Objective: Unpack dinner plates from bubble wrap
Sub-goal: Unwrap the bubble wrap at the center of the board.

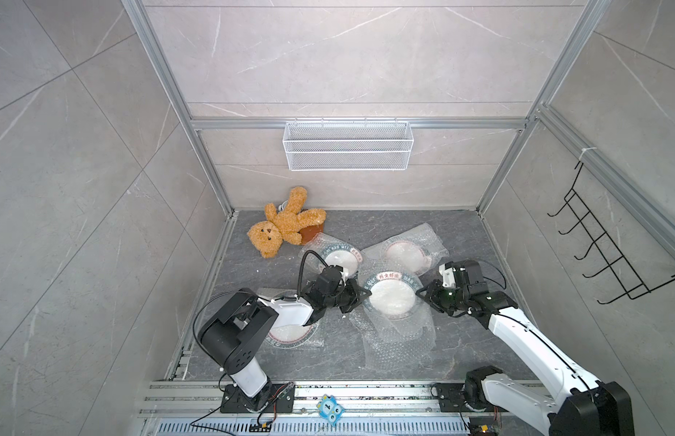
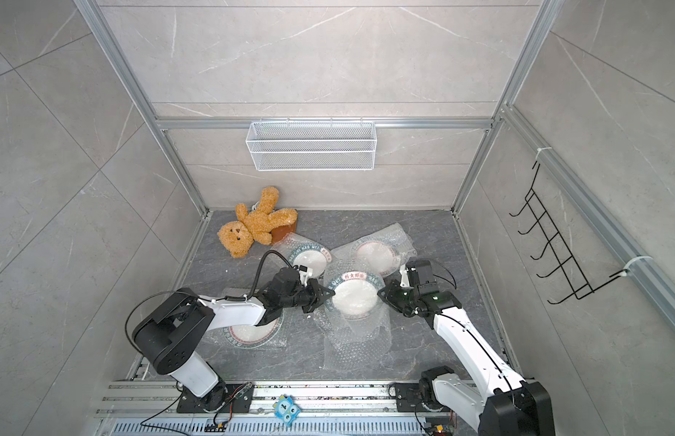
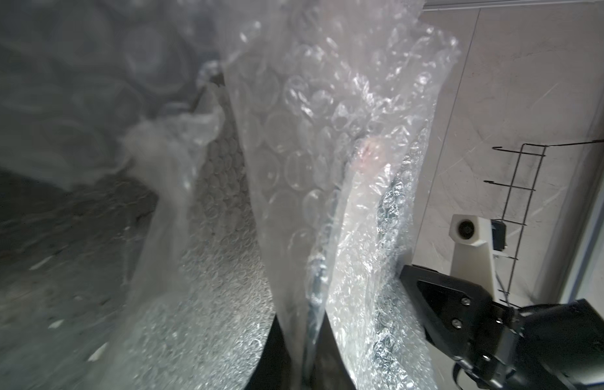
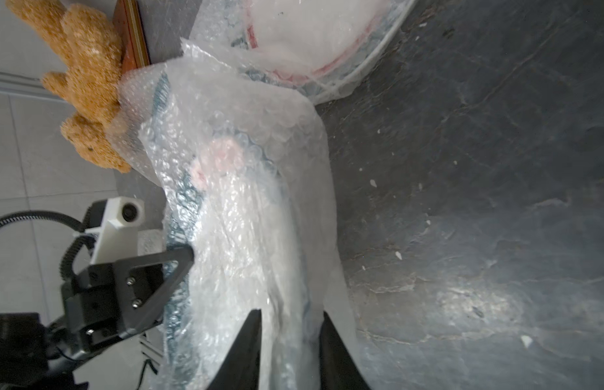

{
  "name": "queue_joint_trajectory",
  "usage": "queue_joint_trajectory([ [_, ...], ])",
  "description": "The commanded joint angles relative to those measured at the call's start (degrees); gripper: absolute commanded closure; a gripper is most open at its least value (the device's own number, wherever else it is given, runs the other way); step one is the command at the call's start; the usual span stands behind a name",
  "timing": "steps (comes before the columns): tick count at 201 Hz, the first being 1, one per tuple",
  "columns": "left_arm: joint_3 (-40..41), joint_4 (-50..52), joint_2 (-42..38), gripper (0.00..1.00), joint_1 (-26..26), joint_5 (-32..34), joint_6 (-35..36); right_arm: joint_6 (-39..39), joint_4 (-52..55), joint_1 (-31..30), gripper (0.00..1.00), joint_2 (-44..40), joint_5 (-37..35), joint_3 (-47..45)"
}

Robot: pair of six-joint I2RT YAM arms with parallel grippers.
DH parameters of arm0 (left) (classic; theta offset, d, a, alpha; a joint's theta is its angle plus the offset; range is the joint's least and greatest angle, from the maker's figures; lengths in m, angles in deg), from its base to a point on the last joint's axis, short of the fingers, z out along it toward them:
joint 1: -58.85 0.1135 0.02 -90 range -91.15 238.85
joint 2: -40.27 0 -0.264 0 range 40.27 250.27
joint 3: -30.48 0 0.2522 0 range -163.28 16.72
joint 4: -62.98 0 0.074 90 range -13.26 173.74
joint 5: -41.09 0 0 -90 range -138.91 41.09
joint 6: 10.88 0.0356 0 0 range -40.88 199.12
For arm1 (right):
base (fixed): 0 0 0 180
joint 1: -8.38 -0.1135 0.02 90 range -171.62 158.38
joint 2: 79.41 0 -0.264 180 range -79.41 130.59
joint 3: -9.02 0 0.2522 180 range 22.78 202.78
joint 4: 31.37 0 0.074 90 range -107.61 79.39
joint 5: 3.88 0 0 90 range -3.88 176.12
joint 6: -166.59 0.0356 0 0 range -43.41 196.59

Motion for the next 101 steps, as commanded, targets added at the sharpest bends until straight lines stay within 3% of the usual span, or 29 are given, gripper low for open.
queue_joint_trajectory([
  [1,-3.02,7.44,-4.00,1.00,-0.12,2.22,3.41,-4.23,4.41,-0.10,0.30,-1.18,-3.75,5.09],
  [12,-3.90,9.42,-4.60,1.00,-0.13,2.51,4.32,-4.82,6.49,0.37,0.16,-1.25,-5.40,6.78],
  [34,-4.79,12.39,-5.64,1.00,-0.09,2.91,5.82,-4.97,7.53,2.93,0.02,-0.54,-5.03,8.42],
  [61,-4.54,19.60,-10.17,1.00,1.03,5.15,8.66,-5.77,6.61,5.32,0.00,1.13,-0.41,7.35],
  [101,-1.83,30.76,-19.64,1.00,5.12,5.47,12.75,-8.44,5.23,5.20,0.00,3.24,0.52,2.18],
])
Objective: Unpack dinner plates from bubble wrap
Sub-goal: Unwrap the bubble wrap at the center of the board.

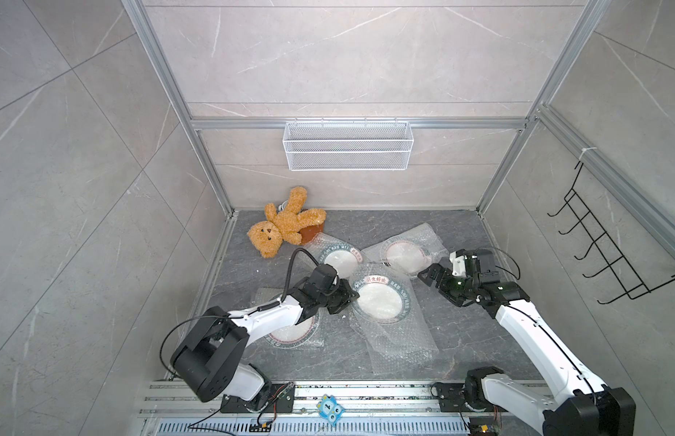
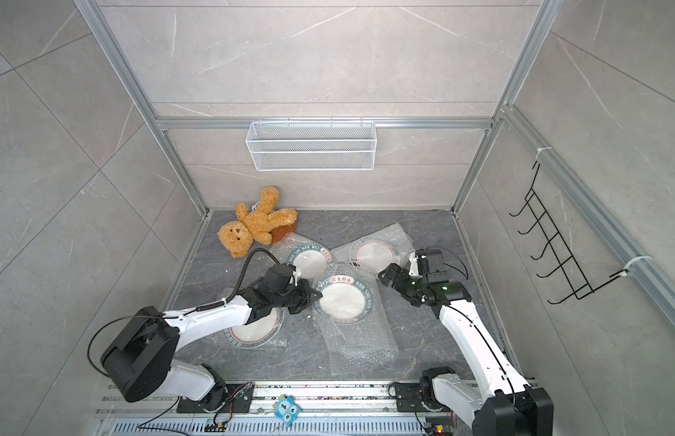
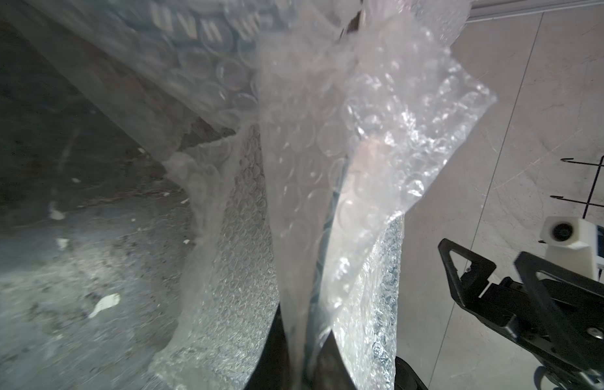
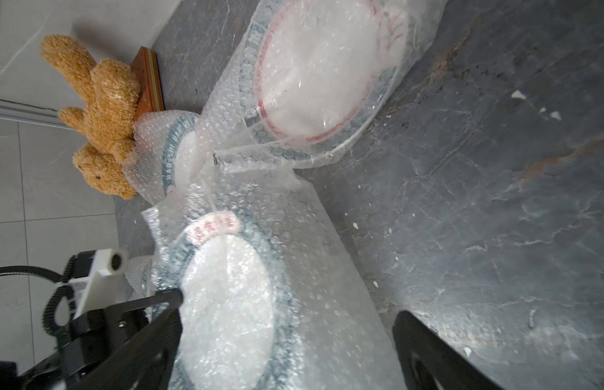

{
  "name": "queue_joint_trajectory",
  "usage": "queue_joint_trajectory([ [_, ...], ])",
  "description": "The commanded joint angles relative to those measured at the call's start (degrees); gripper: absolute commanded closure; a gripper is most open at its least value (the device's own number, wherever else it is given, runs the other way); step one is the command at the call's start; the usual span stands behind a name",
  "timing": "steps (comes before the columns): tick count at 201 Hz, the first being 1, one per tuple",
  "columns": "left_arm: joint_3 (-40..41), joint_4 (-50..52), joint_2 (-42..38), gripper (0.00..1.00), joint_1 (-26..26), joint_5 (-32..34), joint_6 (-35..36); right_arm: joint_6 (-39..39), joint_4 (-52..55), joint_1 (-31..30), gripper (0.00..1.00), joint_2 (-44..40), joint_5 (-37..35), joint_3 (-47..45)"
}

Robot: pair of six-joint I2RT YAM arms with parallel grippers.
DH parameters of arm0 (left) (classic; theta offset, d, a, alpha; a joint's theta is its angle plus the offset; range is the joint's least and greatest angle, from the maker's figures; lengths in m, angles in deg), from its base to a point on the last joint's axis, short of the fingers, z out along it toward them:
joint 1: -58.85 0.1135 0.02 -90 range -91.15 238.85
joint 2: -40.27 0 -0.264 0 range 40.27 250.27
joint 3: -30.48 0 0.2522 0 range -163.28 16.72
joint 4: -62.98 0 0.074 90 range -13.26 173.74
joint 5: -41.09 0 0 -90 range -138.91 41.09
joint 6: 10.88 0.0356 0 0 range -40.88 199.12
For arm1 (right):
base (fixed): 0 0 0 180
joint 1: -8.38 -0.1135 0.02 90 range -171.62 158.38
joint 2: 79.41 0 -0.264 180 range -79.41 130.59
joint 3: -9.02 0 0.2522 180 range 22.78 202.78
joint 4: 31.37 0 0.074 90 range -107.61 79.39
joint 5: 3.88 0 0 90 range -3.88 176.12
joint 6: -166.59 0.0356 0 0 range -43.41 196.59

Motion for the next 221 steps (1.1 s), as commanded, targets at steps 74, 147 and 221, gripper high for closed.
queue_joint_trajectory([
  [74,5.03,18.88,-15.71,1.00,12.83,-4.04,11.13,2.10,-18.20,-6.17,0.09,11.24,9.36,-13.20],
  [147,7.48,18.53,-15.54,1.00,15.04,-5.22,12.99,7.48,-32.71,-9.88,0.57,19.09,13.85,-16.49],
  [221,8.55,11.90,-9.37,1.00,12.36,-7.05,15.09,4.86,-2.81,-8.39,1.00,7.10,-9.78,-6.60],
])
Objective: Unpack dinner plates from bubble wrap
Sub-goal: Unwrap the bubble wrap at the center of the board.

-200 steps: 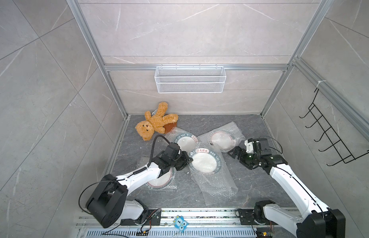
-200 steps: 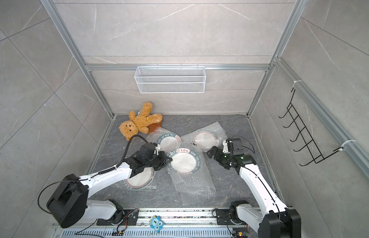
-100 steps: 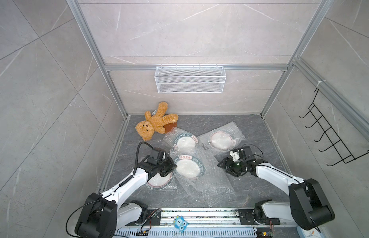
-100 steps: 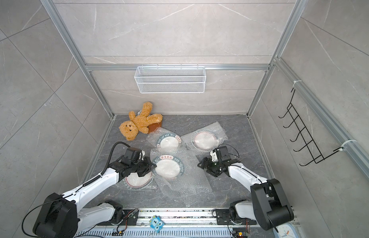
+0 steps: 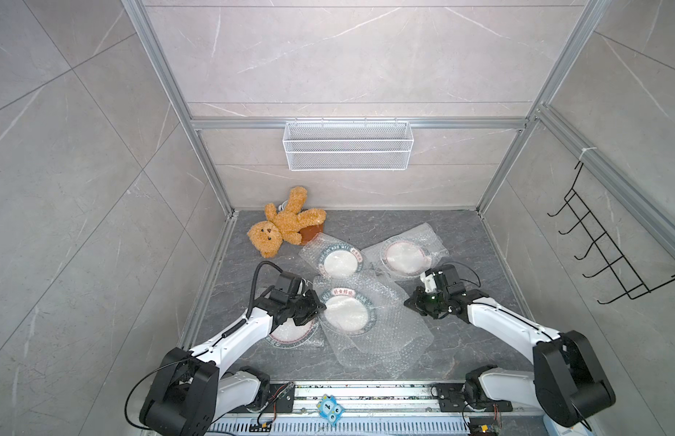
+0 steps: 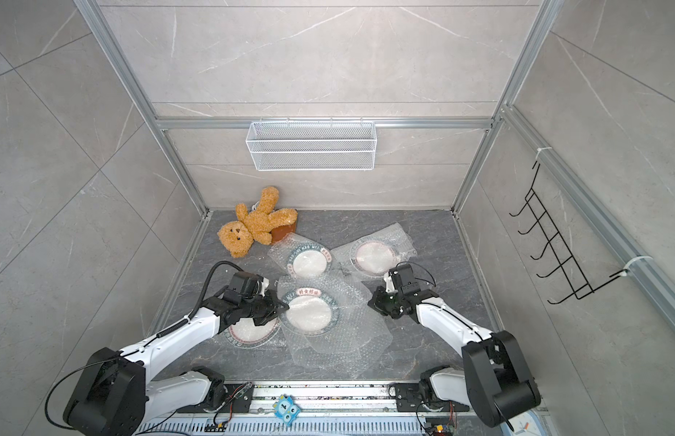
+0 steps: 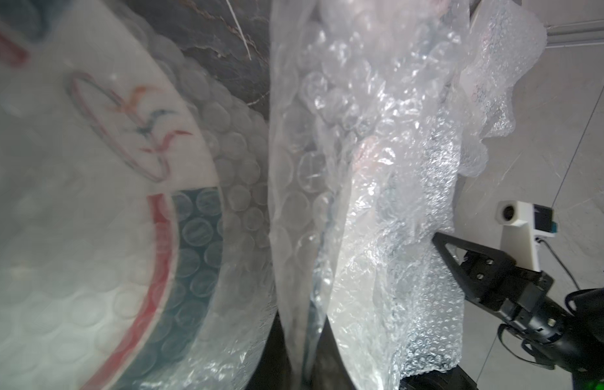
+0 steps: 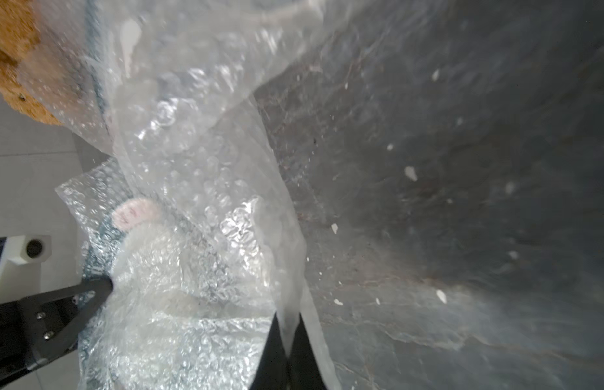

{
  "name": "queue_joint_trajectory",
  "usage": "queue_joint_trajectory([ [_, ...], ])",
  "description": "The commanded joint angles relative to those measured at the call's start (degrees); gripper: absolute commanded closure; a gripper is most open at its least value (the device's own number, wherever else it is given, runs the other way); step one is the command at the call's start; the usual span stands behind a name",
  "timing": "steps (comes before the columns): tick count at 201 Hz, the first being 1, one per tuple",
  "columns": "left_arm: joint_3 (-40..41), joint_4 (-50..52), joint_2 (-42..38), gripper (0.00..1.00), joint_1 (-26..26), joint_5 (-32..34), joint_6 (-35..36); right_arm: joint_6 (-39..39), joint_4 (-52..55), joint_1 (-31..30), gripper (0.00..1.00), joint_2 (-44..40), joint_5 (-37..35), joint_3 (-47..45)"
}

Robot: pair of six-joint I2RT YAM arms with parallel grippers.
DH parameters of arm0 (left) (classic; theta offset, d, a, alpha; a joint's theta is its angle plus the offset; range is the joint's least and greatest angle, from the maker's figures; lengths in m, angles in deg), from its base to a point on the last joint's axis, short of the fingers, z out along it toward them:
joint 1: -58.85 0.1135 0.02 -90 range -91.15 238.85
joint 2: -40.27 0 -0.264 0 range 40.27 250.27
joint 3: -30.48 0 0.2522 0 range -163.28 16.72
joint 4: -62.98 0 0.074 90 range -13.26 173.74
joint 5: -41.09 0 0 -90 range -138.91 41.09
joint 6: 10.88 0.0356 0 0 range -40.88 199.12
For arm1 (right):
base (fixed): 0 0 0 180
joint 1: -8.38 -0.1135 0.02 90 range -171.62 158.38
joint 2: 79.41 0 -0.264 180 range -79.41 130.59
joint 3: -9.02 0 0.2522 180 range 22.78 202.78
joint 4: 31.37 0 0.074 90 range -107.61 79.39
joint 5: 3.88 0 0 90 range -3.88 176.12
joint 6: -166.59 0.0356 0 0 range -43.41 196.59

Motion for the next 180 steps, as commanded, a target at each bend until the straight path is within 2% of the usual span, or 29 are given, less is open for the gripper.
queue_joint_trajectory([
  [1,-0.45,-4.07,2.15,1.00,-1.71,-1.13,2.01,-0.69,12.25,1.17,1.00,-3.81,-11.68,2.73],
  [54,-4.48,-10.57,12.48,1.00,-11.90,4.78,0.14,1.71,21.91,3.52,1.00,-10.55,-22.63,5.10],
  [109,-13.11,-17.76,25.64,1.00,-21.76,9.98,-3.32,-2.51,27.10,14.74,1.00,-14.26,-20.86,9.34],
  [162,-25.35,-24.60,38.84,1.00,-26.47,12.12,-7.22,-5.04,27.68,21.70,1.00,-11.83,-20.58,16.13],
  [180,-29.87,-25.25,42.92,1.00,-27.06,12.75,-7.85,-5.08,27.94,22.89,1.00,-10.02,-24.13,17.88],
])
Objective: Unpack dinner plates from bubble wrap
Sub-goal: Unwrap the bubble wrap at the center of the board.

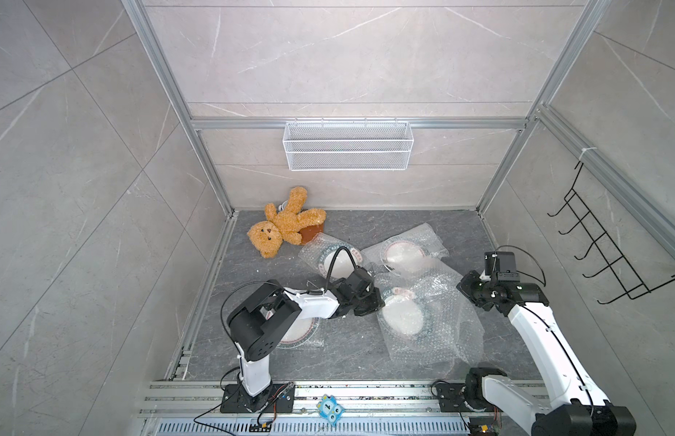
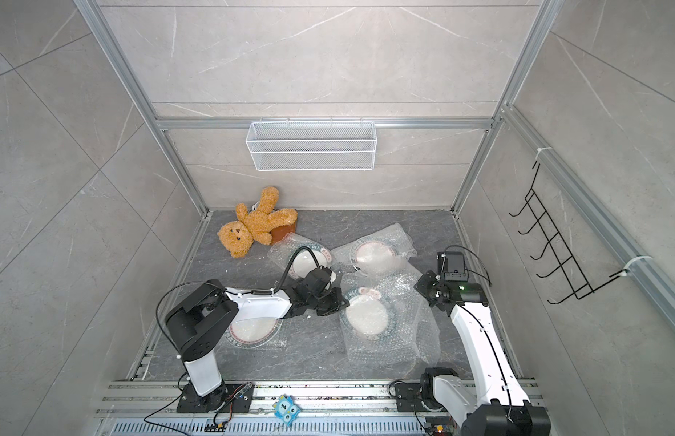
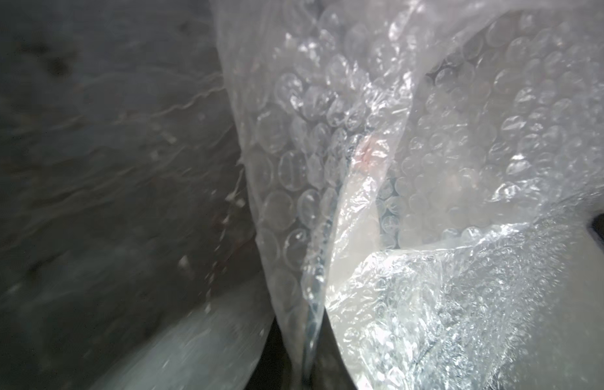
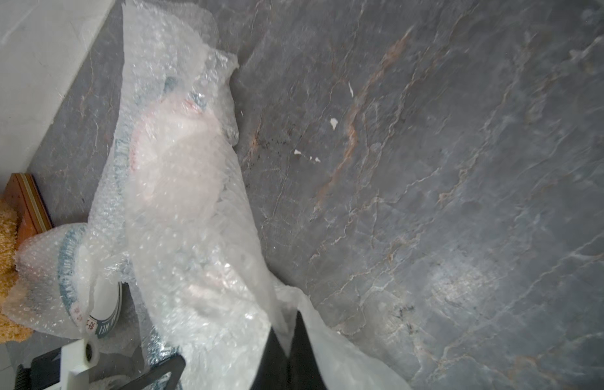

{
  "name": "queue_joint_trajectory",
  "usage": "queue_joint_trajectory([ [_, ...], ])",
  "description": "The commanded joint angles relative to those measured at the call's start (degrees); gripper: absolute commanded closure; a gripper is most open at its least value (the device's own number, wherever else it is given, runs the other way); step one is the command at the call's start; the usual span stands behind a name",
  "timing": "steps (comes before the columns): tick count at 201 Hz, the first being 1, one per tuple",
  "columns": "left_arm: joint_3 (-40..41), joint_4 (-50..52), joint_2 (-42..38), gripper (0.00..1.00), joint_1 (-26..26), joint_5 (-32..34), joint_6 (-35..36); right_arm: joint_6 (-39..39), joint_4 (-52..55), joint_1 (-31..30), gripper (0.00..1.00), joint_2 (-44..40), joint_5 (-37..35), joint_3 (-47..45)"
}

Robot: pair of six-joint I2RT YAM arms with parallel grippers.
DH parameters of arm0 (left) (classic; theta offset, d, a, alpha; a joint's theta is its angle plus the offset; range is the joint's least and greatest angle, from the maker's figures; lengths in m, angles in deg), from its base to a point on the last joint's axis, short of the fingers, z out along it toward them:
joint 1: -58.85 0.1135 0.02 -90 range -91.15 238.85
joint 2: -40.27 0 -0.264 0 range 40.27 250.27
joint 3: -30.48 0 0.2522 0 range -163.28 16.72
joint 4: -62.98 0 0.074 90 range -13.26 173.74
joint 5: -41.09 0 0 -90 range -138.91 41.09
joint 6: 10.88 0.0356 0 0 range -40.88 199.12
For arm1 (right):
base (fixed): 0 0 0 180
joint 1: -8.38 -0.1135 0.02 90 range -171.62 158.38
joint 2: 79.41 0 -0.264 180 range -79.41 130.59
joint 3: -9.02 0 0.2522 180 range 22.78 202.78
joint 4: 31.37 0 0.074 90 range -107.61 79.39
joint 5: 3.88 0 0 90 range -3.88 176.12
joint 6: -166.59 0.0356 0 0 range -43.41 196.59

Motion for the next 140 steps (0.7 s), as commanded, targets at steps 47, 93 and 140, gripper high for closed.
queue_joint_trajectory([
  [47,-14.63,-3.14,13.56,1.00,-1.86,4.10,-4.02,-1.42,0.28,6.91,1.00,2.86,-7.87,6.02],
  [93,-19.17,1.32,16.84,1.00,-2.78,5.71,-4.19,-4.80,-3.75,6.88,1.00,-0.74,-0.09,7.09],
  [140,-19.22,4.88,17.08,1.00,-2.87,7.12,-3.14,-6.27,-3.74,5.46,1.00,-5.47,11.27,5.63],
])
